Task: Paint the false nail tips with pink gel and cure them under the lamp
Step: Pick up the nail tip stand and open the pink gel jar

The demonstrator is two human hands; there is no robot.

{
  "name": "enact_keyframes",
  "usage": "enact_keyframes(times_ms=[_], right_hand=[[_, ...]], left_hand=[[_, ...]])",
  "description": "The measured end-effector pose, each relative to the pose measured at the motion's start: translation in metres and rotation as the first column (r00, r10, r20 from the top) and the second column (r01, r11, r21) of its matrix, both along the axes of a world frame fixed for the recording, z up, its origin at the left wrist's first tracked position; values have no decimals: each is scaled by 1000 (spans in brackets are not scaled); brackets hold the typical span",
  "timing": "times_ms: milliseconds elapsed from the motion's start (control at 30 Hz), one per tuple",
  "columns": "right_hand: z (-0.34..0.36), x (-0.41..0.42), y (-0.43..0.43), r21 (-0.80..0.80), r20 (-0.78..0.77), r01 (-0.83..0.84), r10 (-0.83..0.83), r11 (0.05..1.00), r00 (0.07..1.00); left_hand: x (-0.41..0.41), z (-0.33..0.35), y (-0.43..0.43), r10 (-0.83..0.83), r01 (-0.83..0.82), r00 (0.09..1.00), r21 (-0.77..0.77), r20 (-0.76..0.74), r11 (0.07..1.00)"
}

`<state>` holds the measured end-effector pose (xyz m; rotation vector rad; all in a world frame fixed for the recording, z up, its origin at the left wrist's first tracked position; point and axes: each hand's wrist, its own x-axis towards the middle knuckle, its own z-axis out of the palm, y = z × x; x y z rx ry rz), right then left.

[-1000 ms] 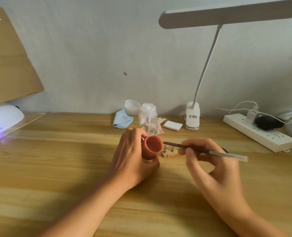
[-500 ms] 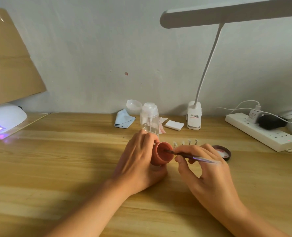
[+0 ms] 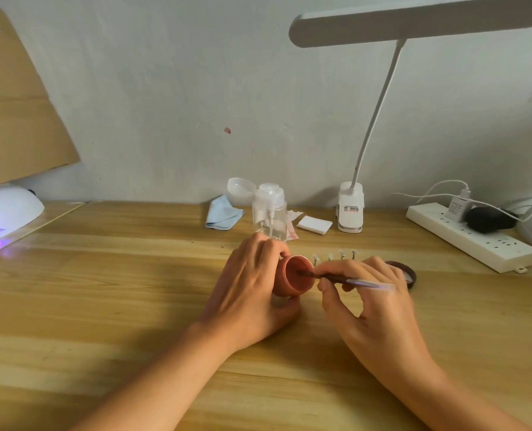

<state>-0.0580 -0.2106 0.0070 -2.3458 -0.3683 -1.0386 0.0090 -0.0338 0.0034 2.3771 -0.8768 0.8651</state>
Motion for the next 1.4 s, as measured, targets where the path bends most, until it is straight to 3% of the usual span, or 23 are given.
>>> enact_keyframes(times_ms=[333, 567, 700, 867, 967, 1100, 1400], right_hand=[[5, -4, 1, 15, -27, -25, 26, 1000, 999], [11, -9, 3, 201, 100, -183, 166, 962, 981], [12, -8, 5, 476, 55, -270, 278, 837, 959], [14, -1, 1, 802, -21, -201, 362, 562, 932], [15, 1, -3, 861, -86, -128, 390, 492, 917], [17, 4, -9, 934, -120, -60, 468, 352, 875], [17, 10, -18, 974, -129, 10, 519, 226, 845]], left_hand=[[0, -1, 2, 31, -30, 999, 39, -18, 999], [6, -3, 1, 89, -96, 980, -30, -179, 995], [10, -6, 4, 126, -165, 938, -95, -323, 982], [14, -6, 6, 101, -198, 885, -171, -454, 965], [13, -5, 7, 69, -167, 876, -166, -477, 972], [15, -5, 8, 164, -246, 873, -125, -459, 961], [19, -5, 12, 312, -350, 879, -44, -362, 936]])
